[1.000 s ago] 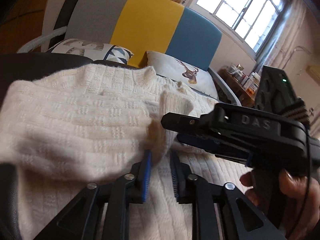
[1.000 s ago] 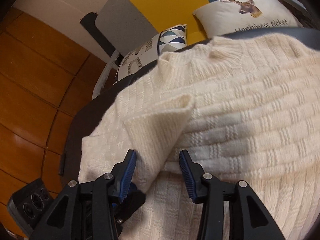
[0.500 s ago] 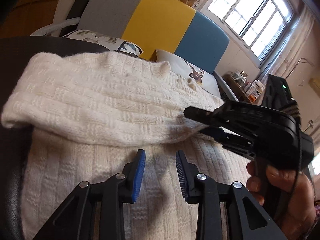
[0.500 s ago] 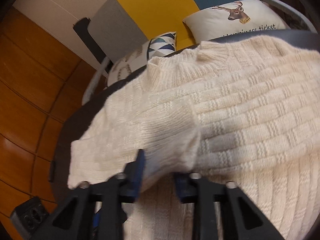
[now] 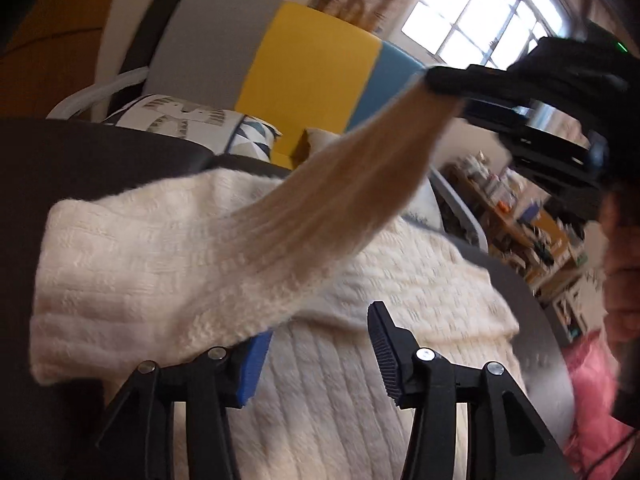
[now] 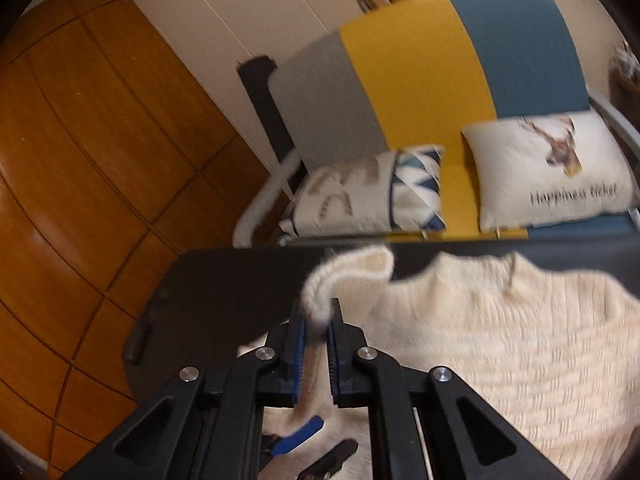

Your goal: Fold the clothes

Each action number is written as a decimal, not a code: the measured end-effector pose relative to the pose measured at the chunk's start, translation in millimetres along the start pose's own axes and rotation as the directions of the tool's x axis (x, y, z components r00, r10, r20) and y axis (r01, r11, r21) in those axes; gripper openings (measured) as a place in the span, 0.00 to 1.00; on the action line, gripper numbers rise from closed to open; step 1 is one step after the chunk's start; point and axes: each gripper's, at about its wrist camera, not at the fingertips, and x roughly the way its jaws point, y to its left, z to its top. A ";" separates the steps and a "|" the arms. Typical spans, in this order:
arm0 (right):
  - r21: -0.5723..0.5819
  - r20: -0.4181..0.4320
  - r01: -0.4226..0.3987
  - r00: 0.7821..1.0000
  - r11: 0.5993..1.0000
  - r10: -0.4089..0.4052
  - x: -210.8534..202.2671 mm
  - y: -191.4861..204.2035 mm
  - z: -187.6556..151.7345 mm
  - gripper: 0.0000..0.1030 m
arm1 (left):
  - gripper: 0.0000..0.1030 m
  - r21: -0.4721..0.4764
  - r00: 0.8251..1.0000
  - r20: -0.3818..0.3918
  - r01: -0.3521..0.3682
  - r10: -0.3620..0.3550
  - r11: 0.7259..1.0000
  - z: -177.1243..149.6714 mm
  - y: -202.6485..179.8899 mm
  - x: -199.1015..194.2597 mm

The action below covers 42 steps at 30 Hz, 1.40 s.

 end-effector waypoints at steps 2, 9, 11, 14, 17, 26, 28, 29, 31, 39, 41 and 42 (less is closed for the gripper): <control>-0.020 0.036 -0.017 0.999 1.000 0.018 -7.5 14.8 12.9 0.05 | 0.53 -0.018 0.999 0.017 -0.037 0.038 0.999 7.2 10.0 2.1; -0.125 0.106 -0.020 0.994 0.992 0.033 -33.5 62.3 57.0 0.02 | 0.57 0.000 0.994 0.026 -0.102 0.102 0.995 18.0 33.0 8.4; -0.152 0.016 -0.016 1.000 0.988 0.019 -21.2 61.0 53.0 0.02 | 0.57 0.004 0.993 0.029 -0.114 0.114 0.993 15.3 34.9 7.5; -0.102 -0.145 0.085 0.984 0.991 -0.099 21.8 30.3 24.2 0.28 | 0.58 0.014 0.990 0.042 -0.132 0.131 0.991 5.4 33.2 6.4; -0.009 -0.289 0.180 0.941 0.984 -0.175 64.7 -9.2 -8.2 0.28 | 0.69 0.007 0.992 0.005 -0.130 0.130 0.992 -5.3 26.9 10.4; -0.023 -0.366 0.249 0.899 0.968 -0.240 140.8 -19.8 -22.0 0.28 | 0.80 -0.006 0.989 -0.037 -0.143 0.142 0.990 -19.3 21.2 18.0; -0.038 -0.369 0.252 0.896 0.967 -0.248 155.9 -15.1 -19.4 0.28 | 0.80 -0.005 0.989 -0.036 -0.143 0.142 0.990 -20.4 21.2 18.4; -0.052 -0.372 0.252 0.893 0.966 -0.253 163.1 -12.0 -19.7 0.28 | 0.80 -0.004 0.989 -0.035 -0.143 0.143 0.990 -20.7 21.5 18.6; -0.113 -0.397 0.234 0.880 0.966 -0.260 179.1 -3.4 -22.3 0.28 | 0.80 -0.004 0.989 -0.033 -0.142 0.142 0.990 -21.3 21.1 18.2; -0.398 -0.446 0.292 0.767 0.870 -0.461 157.4 -16.5 -59.7 0.30 | 0.80 -0.077 0.998 -0.013 -0.065 0.064 0.995 -19.7 35.2 11.7; -0.305 -0.455 0.310 0.783 0.900 -0.424 137.4 -32.4 -66.3 0.30 | 0.81 -0.072 0.998 -0.015 -0.068 0.067 0.995 -19.6 34.0 12.3; -0.242 -0.453 0.301 0.806 0.922 -0.382 129.0 -38.8 -67.2 0.31 | 0.81 -0.066 0.997 -0.016 -0.072 0.071 0.995 -19.9 32.6 12.6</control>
